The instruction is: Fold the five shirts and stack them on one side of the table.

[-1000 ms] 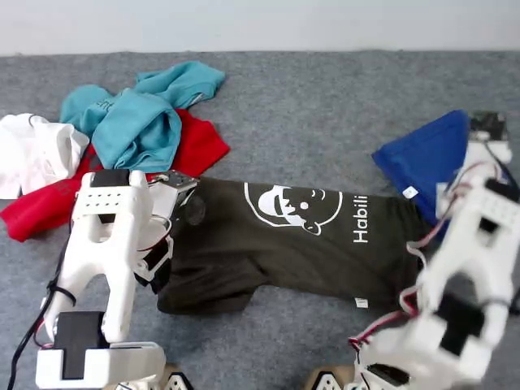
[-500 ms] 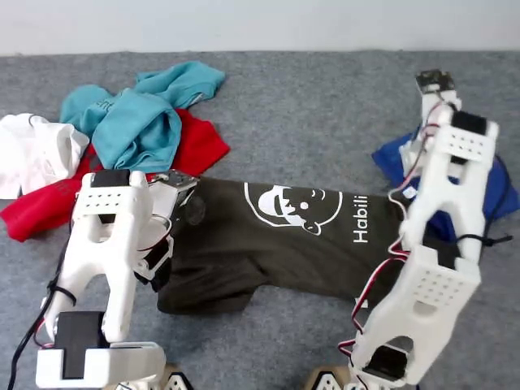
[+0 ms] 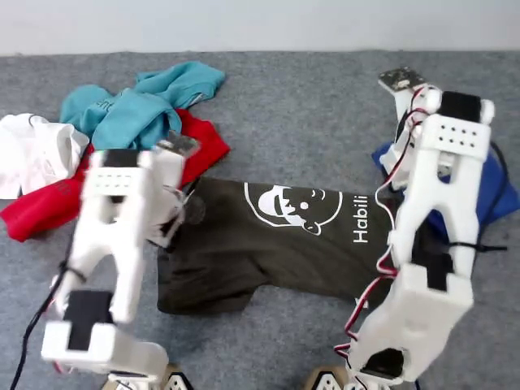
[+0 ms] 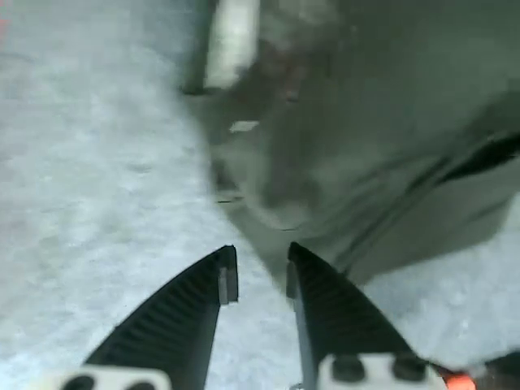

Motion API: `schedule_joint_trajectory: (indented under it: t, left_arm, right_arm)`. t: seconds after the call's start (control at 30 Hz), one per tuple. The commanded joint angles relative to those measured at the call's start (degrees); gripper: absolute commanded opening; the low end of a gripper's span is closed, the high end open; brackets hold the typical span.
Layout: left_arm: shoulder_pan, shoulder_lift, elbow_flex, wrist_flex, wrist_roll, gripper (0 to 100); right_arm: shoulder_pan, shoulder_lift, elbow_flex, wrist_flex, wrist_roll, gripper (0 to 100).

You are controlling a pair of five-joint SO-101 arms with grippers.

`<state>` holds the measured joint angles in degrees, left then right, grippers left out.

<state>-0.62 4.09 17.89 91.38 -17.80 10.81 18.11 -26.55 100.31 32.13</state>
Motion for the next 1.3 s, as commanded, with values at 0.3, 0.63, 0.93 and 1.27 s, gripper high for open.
schedule_joint_trajectory:
  t: [0.3, 0.63, 0.93, 1.27]
  left_arm:
    - [2.55, 19.08, -22.55, -4.31, 3.16, 12]
    - [-5.80, 23.12, -40.84, 9.23, 4.04, 12]
    - [-2.99, 21.98, -31.52, 9.32, 4.40, 11]
    - [0.53, -1.14, -28.88, 7.91, 4.22, 11]
  right_arm:
    - [-2.33, -25.19, 28.31, -5.23, 0.79, 23.0]
    - [-2.07, -32.57, 41.85, -10.24, 0.79, 23.0]
    - [-1.89, -34.33, 42.29, -7.69, 0.88, 23.0]
    - [-2.33, -38.64, 42.37, -6.11, 4.75, 23.0]
